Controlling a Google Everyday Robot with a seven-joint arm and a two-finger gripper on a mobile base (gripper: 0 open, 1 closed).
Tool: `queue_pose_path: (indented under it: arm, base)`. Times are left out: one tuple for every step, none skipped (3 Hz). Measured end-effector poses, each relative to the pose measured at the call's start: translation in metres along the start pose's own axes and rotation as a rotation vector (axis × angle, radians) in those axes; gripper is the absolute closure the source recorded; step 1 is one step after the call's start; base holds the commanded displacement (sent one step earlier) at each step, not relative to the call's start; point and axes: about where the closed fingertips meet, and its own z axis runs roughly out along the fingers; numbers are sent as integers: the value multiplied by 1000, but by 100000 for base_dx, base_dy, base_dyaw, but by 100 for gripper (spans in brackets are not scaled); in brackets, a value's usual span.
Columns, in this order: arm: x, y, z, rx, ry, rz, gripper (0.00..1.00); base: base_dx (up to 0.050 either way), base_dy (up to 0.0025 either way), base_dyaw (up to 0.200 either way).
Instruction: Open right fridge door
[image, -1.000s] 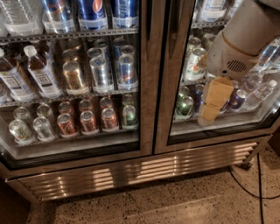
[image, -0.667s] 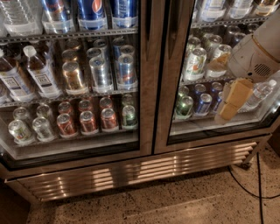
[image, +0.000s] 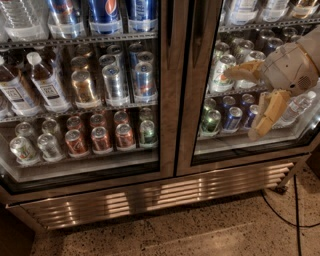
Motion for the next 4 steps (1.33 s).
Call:
queue_pose_path:
  arm:
    - [0, 0, 0, 2, 0, 2, 0]
    - [-7, -2, -1, 15, -17, -7, 0]
    - [-28, 7, -17, 53, -21, -44, 0]
    - [-54, 19, -35, 98, -7, -91, 0]
  base:
    - [0, 0, 0]
    - [0, 0, 0]
    - [0, 0, 0]
    - [0, 0, 0]
